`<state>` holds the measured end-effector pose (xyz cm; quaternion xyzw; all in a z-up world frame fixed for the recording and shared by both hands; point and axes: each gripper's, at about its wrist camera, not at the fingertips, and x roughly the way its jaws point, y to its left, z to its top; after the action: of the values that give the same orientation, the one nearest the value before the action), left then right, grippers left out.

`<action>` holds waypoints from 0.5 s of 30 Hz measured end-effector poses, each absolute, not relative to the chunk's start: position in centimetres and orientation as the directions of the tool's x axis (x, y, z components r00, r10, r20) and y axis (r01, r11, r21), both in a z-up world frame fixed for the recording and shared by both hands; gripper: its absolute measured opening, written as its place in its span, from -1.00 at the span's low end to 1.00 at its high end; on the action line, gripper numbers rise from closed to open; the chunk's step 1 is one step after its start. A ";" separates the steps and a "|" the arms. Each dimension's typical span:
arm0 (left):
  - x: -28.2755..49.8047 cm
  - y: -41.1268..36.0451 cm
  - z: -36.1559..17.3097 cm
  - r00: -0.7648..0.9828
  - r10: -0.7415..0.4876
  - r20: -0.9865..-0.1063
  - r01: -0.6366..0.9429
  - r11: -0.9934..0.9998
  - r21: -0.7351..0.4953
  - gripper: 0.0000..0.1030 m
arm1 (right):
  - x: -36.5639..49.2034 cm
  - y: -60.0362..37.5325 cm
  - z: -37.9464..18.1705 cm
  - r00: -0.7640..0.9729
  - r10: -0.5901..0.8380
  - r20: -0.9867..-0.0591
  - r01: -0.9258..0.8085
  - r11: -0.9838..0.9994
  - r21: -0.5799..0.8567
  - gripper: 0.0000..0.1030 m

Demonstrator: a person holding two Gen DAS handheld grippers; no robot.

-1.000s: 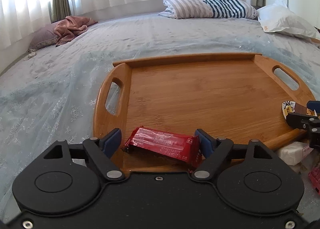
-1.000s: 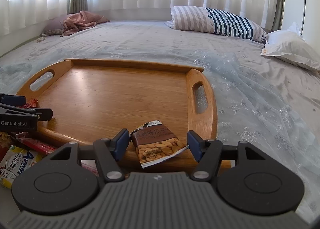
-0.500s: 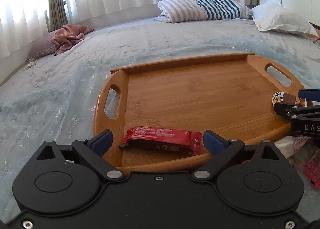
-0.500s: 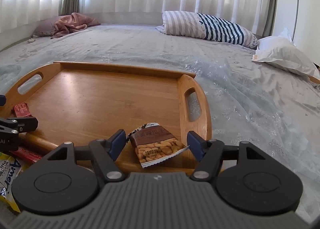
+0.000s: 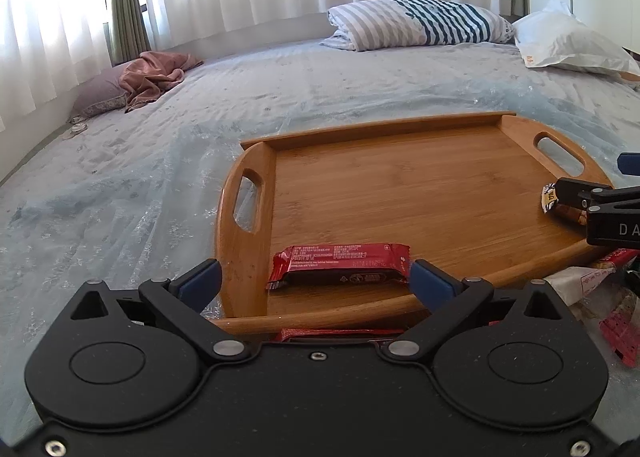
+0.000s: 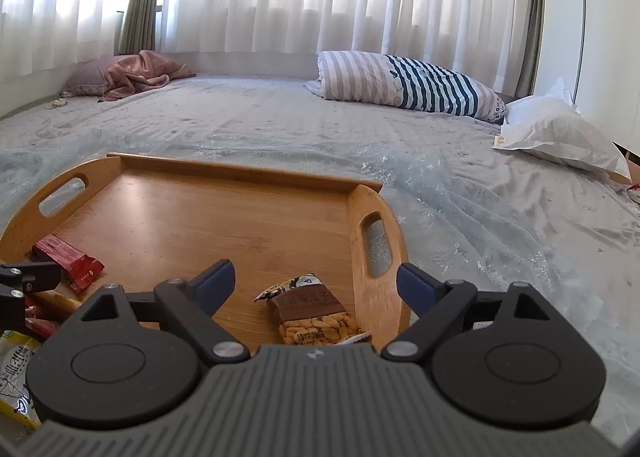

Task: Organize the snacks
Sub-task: 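Grasp the red chip bag with the left tool while the right tool grasps the green packet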

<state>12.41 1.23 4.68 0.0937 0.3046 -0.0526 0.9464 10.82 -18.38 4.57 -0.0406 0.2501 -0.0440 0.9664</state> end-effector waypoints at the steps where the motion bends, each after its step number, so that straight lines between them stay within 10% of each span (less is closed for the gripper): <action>1: 12.2 1.2 4.8 0.810 -0.042 -0.585 0.155 0.977 0.144 0.98 | 10.6 -18.4 4.7 0.873 -0.108 -0.476 0.068 0.993 -0.100 1.00; 15: 7.9 2.2 7.5 0.806 -0.237 -0.543 0.248 0.967 -0.053 0.99 | 7.5 -19.7 5.9 0.882 -0.056 -0.468 0.051 0.998 -0.025 1.00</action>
<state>7.88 2.22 7.48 0.0102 0.2841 -0.1275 0.9502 7.48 -19.68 5.90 -0.0059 0.2412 -0.0275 0.9701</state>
